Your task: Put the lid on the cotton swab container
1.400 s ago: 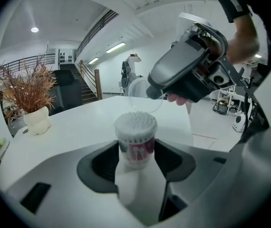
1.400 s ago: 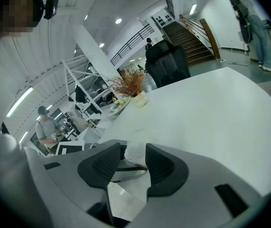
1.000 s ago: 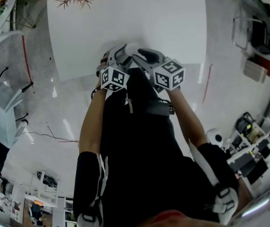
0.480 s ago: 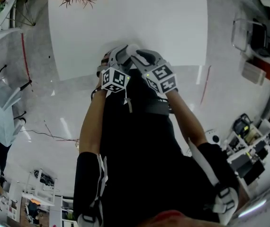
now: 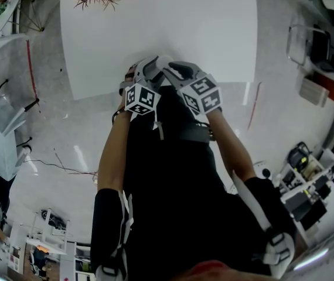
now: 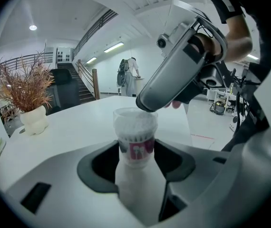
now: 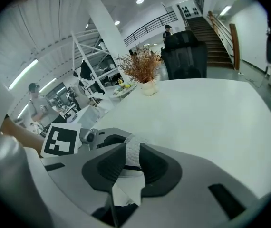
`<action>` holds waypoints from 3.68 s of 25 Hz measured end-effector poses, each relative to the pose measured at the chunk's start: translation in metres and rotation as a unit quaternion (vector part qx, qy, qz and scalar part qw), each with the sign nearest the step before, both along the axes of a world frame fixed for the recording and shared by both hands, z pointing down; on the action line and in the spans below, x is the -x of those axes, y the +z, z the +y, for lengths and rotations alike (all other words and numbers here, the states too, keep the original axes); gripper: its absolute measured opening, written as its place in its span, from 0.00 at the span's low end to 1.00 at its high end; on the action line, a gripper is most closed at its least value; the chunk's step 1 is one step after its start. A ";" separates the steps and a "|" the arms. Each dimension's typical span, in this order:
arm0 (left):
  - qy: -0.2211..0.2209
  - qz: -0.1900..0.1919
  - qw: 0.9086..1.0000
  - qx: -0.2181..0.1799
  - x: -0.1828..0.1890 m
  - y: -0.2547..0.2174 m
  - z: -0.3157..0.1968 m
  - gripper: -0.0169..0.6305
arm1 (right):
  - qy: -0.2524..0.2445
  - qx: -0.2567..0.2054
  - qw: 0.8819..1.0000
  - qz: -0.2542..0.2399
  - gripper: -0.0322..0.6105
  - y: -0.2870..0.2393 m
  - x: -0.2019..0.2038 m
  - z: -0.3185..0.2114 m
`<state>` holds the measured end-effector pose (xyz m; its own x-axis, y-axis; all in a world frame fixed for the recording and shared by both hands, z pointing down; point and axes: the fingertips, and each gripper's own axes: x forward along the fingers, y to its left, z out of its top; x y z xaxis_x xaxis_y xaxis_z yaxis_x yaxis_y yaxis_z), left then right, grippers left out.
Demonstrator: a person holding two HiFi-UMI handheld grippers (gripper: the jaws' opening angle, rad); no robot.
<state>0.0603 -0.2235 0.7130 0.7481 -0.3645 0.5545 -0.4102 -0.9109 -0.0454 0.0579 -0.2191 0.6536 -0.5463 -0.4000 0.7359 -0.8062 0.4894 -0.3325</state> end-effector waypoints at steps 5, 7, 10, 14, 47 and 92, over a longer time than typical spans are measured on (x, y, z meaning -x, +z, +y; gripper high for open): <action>0.000 0.000 1.000 -0.003 0.000 0.001 0.000 0.38 | -0.020 -0.021 1.000 0.012 0.19 0.002 0.009 -0.002; 0.000 0.000 1.000 -0.002 0.000 0.001 0.000 0.38 | -0.018 -0.023 0.999 0.018 0.17 0.002 0.009 -0.003; 0.001 -0.002 1.000 -0.003 0.000 0.000 0.000 0.38 | -0.021 -0.027 0.999 0.031 0.16 0.002 0.009 -0.004; 0.002 -0.004 1.000 0.000 0.000 0.002 0.000 0.38 | -0.031 -0.023 0.998 0.054 0.16 0.005 0.011 -0.003; -0.002 -0.007 1.000 0.025 0.010 0.000 0.004 0.39 | -0.003 -0.024 0.999 0.045 0.13 -0.001 0.013 -0.006; -0.297 0.242 0.918 -0.106 0.118 -0.373 0.145 0.04 | 0.198 -0.314 0.927 -0.047 0.10 -0.273 -0.039 0.150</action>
